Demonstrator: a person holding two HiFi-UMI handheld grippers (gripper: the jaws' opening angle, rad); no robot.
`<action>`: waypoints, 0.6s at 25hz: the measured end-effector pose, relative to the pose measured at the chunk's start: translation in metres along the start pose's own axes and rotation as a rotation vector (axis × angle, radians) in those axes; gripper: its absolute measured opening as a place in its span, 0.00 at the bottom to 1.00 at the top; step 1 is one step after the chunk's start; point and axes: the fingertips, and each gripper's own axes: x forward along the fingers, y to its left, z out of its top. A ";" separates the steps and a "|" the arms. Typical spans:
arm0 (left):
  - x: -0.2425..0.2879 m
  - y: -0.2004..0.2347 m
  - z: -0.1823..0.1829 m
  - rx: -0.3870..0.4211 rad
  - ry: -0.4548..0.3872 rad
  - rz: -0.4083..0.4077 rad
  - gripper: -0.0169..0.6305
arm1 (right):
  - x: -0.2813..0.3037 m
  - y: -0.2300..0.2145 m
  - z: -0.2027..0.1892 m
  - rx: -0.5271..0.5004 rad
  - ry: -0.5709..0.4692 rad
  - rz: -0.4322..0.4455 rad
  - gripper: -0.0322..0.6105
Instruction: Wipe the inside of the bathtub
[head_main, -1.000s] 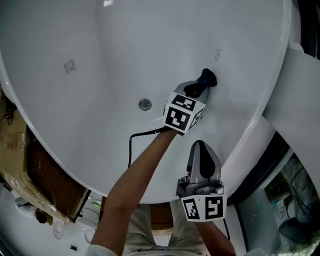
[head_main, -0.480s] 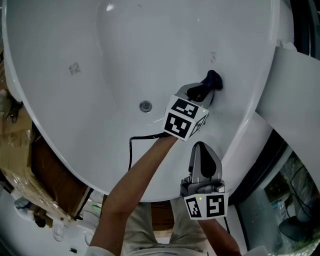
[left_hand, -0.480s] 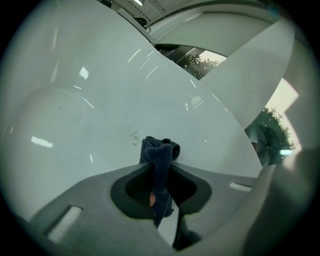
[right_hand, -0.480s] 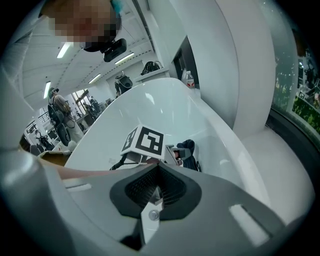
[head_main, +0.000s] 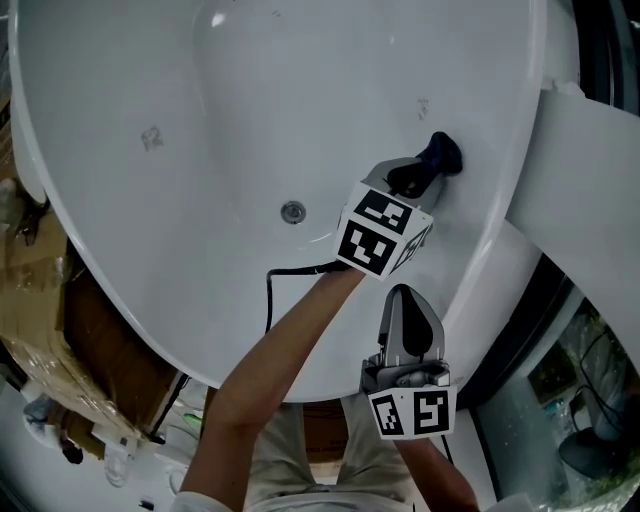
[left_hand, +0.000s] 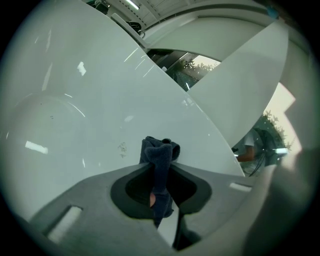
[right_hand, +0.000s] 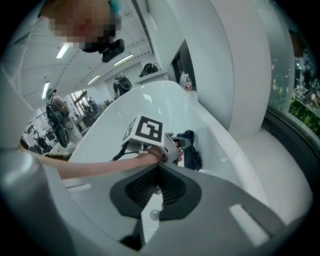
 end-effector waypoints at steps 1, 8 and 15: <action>-0.001 -0.002 0.002 0.010 0.001 0.001 0.12 | 0.000 0.001 0.000 0.004 -0.001 -0.002 0.06; -0.008 -0.016 0.010 -0.009 -0.005 -0.009 0.12 | -0.005 0.008 0.006 0.006 -0.001 0.012 0.06; -0.001 -0.030 0.034 -0.019 -0.034 -0.036 0.12 | -0.005 -0.004 0.016 0.009 -0.014 -0.010 0.06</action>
